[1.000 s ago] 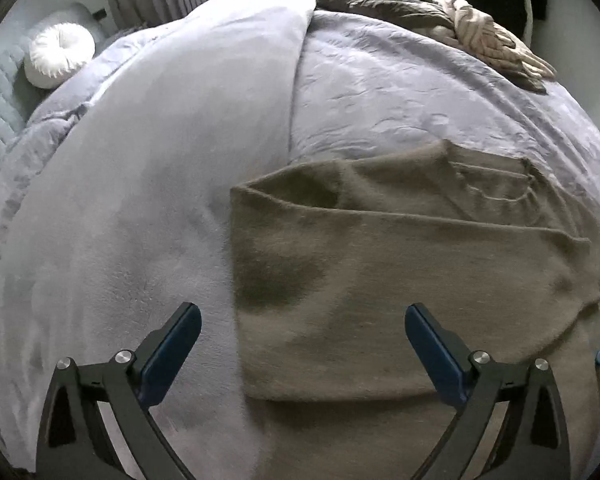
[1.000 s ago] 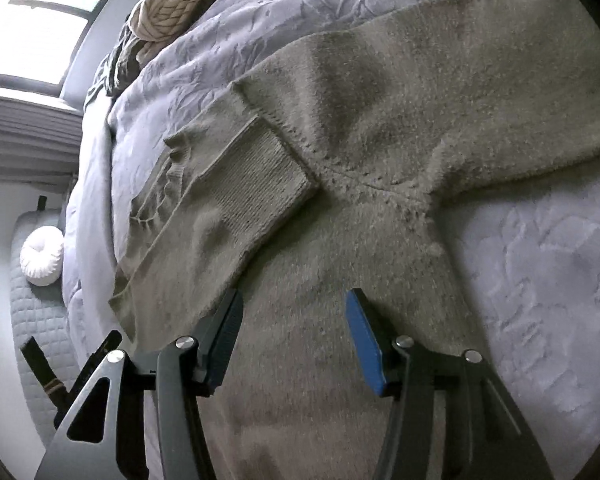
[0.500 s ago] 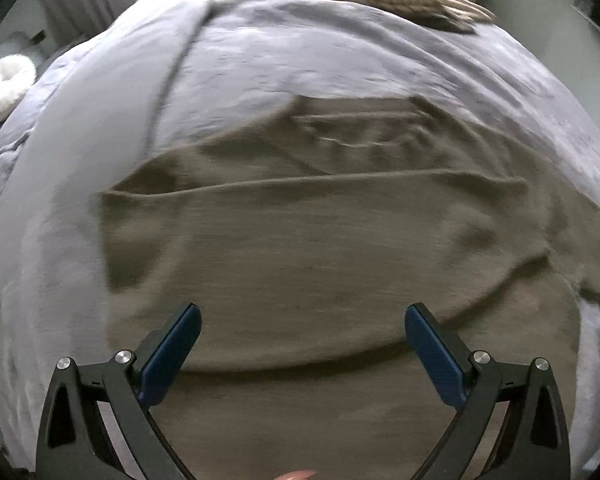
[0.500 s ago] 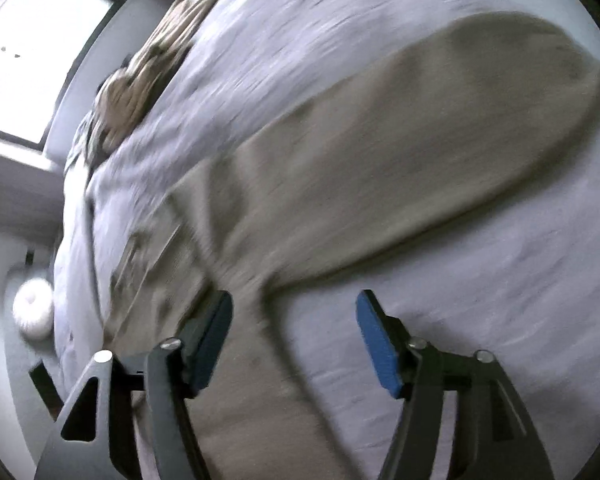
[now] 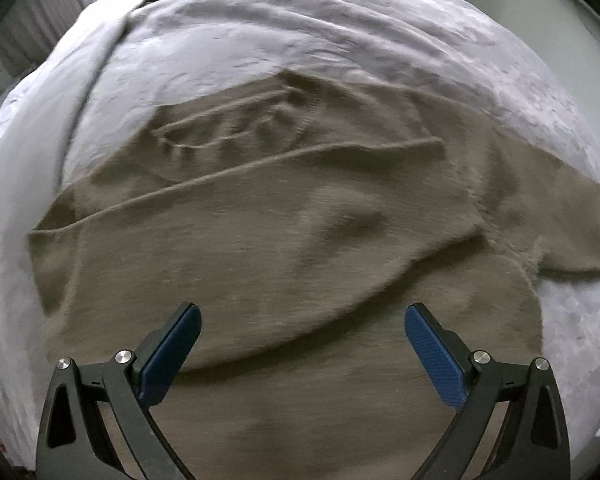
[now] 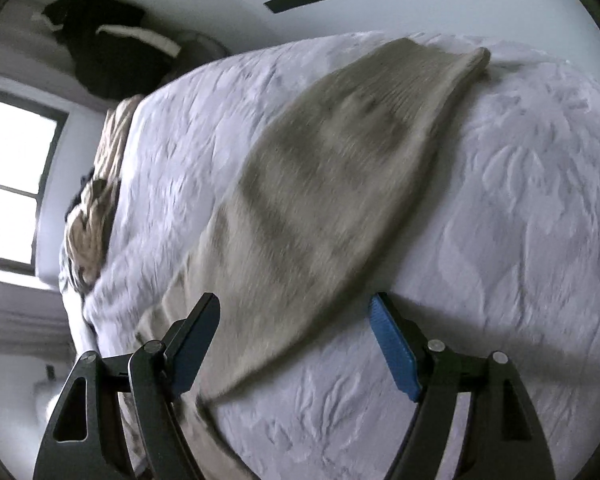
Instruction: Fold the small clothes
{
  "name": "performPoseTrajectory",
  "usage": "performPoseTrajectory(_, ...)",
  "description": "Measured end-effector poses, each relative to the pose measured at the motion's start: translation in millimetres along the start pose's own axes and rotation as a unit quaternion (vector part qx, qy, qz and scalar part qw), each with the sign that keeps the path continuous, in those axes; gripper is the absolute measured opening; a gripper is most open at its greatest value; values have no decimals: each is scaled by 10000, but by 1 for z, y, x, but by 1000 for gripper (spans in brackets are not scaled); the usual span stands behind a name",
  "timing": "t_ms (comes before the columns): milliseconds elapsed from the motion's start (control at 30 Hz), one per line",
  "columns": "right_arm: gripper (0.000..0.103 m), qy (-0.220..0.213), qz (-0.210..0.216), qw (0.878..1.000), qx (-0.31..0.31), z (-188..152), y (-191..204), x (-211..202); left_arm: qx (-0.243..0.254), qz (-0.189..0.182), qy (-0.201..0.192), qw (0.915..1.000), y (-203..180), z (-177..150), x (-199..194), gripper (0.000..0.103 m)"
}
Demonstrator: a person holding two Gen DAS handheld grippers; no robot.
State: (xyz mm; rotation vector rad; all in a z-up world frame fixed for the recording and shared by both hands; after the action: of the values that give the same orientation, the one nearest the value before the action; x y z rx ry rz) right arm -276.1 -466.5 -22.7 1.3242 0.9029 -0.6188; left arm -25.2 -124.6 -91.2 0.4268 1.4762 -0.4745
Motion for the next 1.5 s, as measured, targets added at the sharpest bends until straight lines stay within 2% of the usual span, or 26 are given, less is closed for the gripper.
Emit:
performPoseTrajectory(333,80,-279,473,9981,291,45,-1,-5,71,-105,106,9999,-30,1,3,102)
performPoseTrajectory(567,80,-311,1039,9918,668,58,3,0,3,-69,185,9998,-40,-5,5,102)
performPoseTrajectory(600,77,-299,1086,9912,699,58,1,1,4,-58,191,9998,-41,-6,5,102)
performPoseTrajectory(633,74,-264,1152,9902,741,59,0,1,4,-50,189,9998,-41,-7,5,102)
performPoseTrajectory(667,63,-214,1212,9892,792,58,0,4,5,-43,188,9998,-41,-7,4,102)
performPoseTrajectory(700,43,-138,1296,9878,854,57,0,7,-2,-39,191,9998,-41,-8,5,102)
performPoseTrajectory(733,30,-54,1372,9863,914,55,-1,10,-15,-35,197,9998,-40,-8,5,102)
performPoseTrajectory(767,10,22,1440,9847,976,54,-2,13,-33,-31,206,9998,-40,-9,5,102)
performPoseTrajectory(867,9,14,1607,9819,1004,51,2,14,-95,-28,228,9997,-35,-7,8,102)
performPoseTrajectory(1000,9,98,1932,9792,616,47,33,12,-154,-29,256,9995,-23,-7,10,102)
performPoseTrajectory(1133,9,301,2235,9741,-142,35,93,9,-268,-52,272,9993,-12,-6,12,102)
performPoseTrajectory(1233,9,546,2382,9660,-845,16,146,13,-374,-87,250,9989,0,-6,11,102)
performPoseTrajectory(1400,9,983,2324,9441,-2122,-36,234,33,-618,-131,168,9979,35,-4,8,102)
performPoseTrajectory(1500,9,1316,1978,9238,-3002,-88,279,63,-890,-133,107,9959,61,-6,8,102)
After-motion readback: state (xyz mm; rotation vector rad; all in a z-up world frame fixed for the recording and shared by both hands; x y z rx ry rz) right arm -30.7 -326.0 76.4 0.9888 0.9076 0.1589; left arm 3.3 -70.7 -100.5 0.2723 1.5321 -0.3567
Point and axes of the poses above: each gripper's, at about its wrist camera, not at the fingertips, and x roughly the way its jaws point, y to its left, z to its top, the point moved 10 cm from there along x, roughly the way its jaws point, and after that the axes turned 13 degrees about y, right-handed, at the moved point
